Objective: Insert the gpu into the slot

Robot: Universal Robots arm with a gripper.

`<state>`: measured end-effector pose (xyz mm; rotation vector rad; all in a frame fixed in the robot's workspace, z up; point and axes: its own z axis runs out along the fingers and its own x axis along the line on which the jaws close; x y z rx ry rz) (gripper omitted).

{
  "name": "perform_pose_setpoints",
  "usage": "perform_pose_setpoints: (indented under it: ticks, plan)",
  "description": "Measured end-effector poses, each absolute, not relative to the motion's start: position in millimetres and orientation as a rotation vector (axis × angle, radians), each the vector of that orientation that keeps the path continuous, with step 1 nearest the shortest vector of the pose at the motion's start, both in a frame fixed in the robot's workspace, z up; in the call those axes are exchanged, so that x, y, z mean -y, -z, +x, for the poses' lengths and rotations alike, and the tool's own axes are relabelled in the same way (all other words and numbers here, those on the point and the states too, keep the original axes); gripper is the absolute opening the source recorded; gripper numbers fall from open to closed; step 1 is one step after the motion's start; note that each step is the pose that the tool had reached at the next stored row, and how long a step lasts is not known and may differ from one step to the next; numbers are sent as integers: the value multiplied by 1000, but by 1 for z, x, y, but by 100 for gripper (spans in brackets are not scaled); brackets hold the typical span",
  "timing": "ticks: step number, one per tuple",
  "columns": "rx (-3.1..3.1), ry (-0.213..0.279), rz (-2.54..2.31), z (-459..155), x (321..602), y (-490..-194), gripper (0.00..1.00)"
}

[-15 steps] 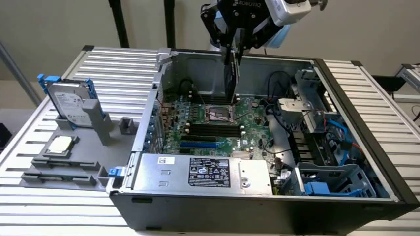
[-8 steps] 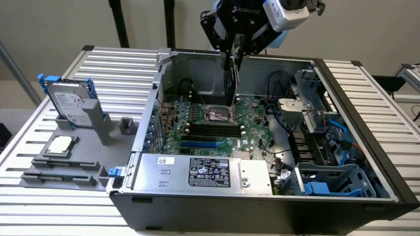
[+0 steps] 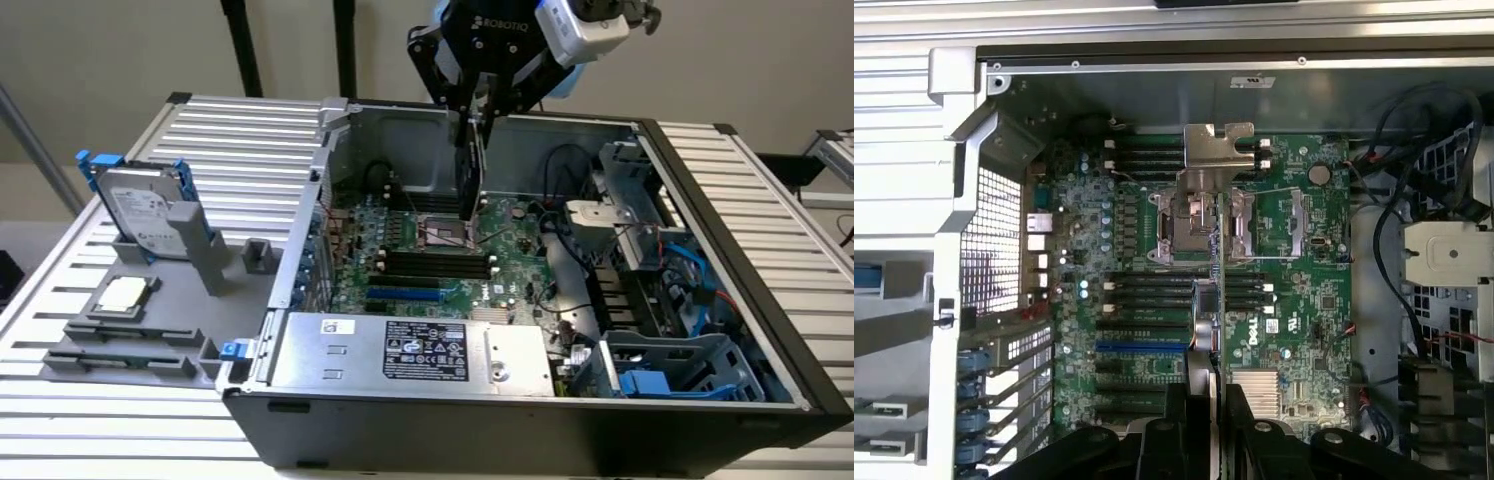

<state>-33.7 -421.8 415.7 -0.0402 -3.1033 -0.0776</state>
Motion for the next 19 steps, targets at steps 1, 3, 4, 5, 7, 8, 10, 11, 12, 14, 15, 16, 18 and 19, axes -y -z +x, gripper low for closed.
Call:
perform_pose_setpoints:
  ticks: [1,3,4,5,7,8,10,11,12,14,15,16,18,19]
  plan:
    - [3103,78,-38,-34,422,-416,26]
    - [3103,77,4,-34,422,-415,26]
    - [3102,77,32,-34,422,-415,26]
    - [3102,76,60,-34,422,-415,26]
    - [3099,75,116,-34,422,-415,26]
    - [3097,74,144,-34,422,-414,26]
    - [3094,73,200,-34,422,-414,26]
    - [3091,72,228,-34,422,-413,26]
    - [3089,72,255,-34,422,-413,26]
    - [3083,71,312,-34,422,-412,26]
    - [3079,70,339,-34,422,-412,26]
    - [3075,69,369,-34,422,-412,26]
    - [3067,68,425,-34,422,-411,26]
    - [3063,67,451,-34,422,-411,26]
